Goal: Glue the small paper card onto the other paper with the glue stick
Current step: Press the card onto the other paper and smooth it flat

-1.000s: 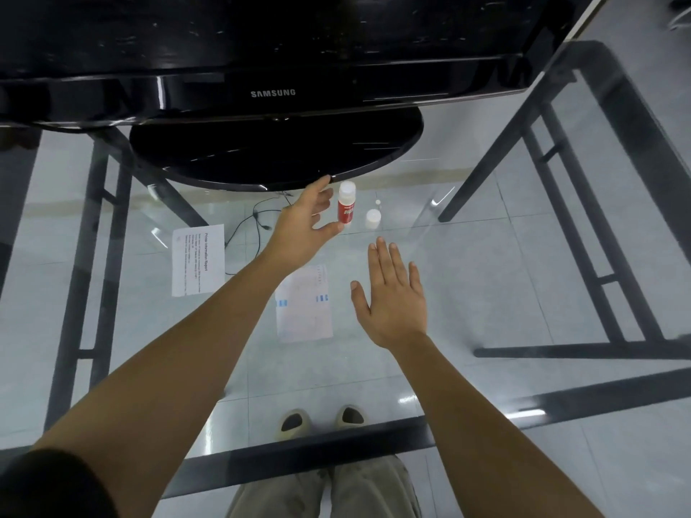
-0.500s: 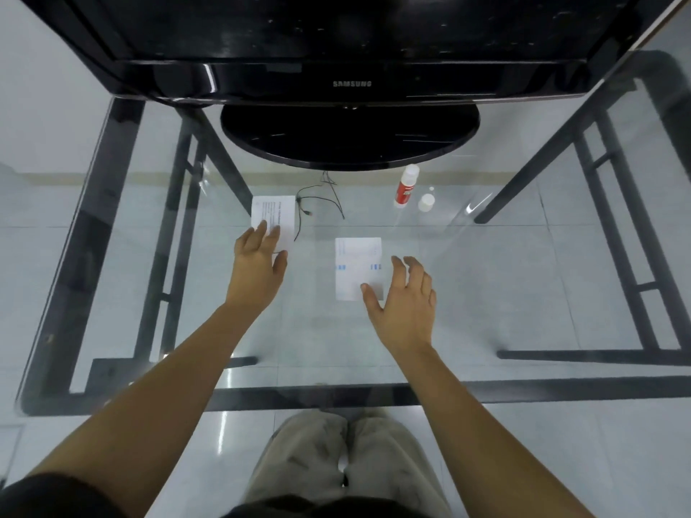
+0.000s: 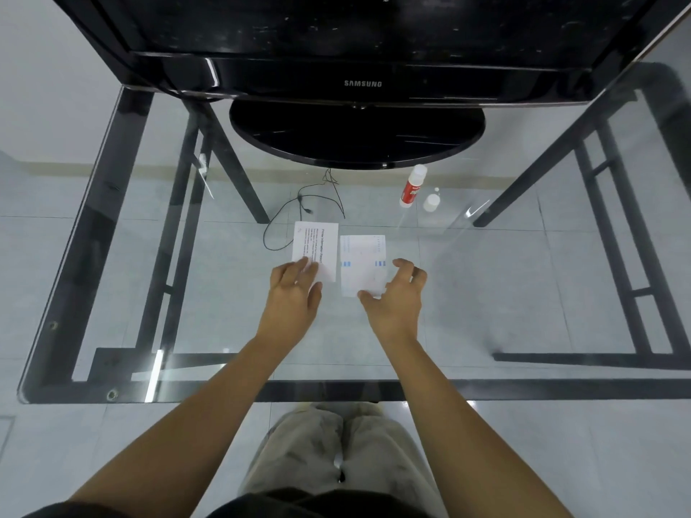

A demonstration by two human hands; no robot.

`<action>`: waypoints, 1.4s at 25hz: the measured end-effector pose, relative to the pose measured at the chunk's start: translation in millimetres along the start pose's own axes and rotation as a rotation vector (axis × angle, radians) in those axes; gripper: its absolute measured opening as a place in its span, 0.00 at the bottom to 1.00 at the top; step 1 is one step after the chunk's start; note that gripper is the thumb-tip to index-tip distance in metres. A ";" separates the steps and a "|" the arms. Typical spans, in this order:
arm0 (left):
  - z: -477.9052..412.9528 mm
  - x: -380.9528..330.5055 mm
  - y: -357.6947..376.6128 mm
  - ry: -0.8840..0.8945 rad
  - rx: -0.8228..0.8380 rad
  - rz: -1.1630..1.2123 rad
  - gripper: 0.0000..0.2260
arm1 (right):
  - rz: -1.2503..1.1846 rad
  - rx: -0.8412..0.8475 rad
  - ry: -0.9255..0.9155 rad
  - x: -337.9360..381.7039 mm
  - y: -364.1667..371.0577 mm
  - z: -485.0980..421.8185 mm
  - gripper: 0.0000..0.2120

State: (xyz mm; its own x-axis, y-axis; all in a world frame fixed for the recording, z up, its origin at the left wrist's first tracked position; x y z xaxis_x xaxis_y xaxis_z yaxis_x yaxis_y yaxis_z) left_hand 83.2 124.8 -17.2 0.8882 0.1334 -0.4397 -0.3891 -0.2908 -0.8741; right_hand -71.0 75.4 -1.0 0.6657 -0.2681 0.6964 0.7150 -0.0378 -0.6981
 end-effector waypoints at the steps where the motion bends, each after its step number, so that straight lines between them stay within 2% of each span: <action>1: -4.4 2.4 -2.0 -0.009 -0.019 0.006 0.15 | 0.005 0.001 0.007 0.8 1.1 -0.1 0.33; 4: -22.8 9.9 -8.2 0.011 -0.046 0.020 0.13 | 0.030 -0.010 0.017 3.1 4.1 -0.7 0.32; 8: -30.4 14.8 -8.9 0.099 0.021 -0.006 0.12 | 0.016 -0.009 0.029 6.6 6.7 -1.4 0.33; 14: -28.4 15.6 -6.7 0.089 0.021 -0.031 0.12 | -0.050 0.065 0.041 2.7 7.4 -6.4 0.34; 16: -28.8 14.4 -4.9 0.067 0.025 -0.020 0.12 | -0.114 0.087 0.076 -2.6 4.6 -7.7 0.31; 19: -29.8 5.6 1.8 0.059 0.046 0.008 0.12 | -0.269 -0.030 0.130 -14.2 -12.4 -12.8 0.24; 23: -32.2 -18.0 17.1 0.039 0.057 0.033 0.13 | -0.306 -0.186 0.046 -30.5 -36.6 -19.9 0.08; 24: -32.6 -25.7 21.4 0.036 0.057 0.041 0.13 | -0.308 -0.208 0.027 -34.2 -40.7 -20.2 0.07; 28: -29.2 -49.4 36.4 0.058 0.089 0.025 0.14 | -0.297 -0.279 -0.066 -44.4 -48.4 -19.2 0.08; 35: -36.7 -53.5 43.2 0.048 0.083 0.041 0.15 | -0.374 -0.322 -0.077 -42.6 -53.5 -23.4 0.08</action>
State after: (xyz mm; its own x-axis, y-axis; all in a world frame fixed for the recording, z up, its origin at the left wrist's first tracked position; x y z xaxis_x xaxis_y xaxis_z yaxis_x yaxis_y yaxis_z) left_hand 27.8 70.3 -23.8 0.8808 0.0766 -0.4672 -0.4430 -0.2151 -0.8704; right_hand -142.6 66.4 2.8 0.3988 -0.1084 0.9106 0.8135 -0.4165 -0.4059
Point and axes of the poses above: each hand's wrist, its own z-axis away from the middle knuckle, its own y-axis out of the palm, x = y × z, the point moved 2 cm from there along -z, towards the middle knuckle, and after that the axes turned 11 degrees about -x, right-handed, at the moved point
